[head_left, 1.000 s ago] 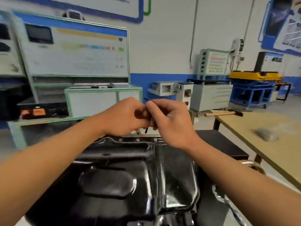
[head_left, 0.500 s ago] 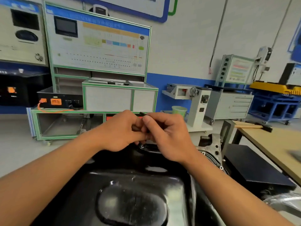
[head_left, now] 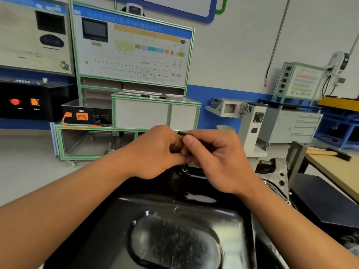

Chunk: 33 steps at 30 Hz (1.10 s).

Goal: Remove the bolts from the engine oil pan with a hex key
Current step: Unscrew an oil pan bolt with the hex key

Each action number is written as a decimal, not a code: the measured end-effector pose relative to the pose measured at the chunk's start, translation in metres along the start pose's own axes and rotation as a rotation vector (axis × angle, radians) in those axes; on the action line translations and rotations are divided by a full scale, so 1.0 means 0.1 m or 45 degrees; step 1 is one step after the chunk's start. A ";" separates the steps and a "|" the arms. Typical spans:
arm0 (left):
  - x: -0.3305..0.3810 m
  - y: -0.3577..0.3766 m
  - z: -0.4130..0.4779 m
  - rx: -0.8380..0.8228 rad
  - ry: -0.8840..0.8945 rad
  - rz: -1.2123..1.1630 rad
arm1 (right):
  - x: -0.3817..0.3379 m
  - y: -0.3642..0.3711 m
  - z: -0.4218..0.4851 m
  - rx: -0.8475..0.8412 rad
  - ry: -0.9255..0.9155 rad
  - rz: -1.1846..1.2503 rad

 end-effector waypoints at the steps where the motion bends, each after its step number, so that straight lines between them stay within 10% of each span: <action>1: 0.00 -0.01 -0.01 0.002 0.003 -0.004 | 0.01 0.01 0.00 -0.012 -0.006 0.008; 23: 0.08 0.02 -0.01 0.061 0.041 0.163 | 0.01 0.00 -0.05 -0.330 -0.026 0.296; 33: -0.02 0.04 0.04 0.131 -0.043 0.004 | 0.08 0.00 0.12 -0.335 0.557 0.878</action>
Point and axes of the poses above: each hand's wrist, its own z-axis towards the middle knuckle, its own y-axis out of the palm, x = y × z, the point moved 1 cm from there along z, towards the middle knuckle, and after that the axes turned 11 degrees about -z, right-handed, at the moved point
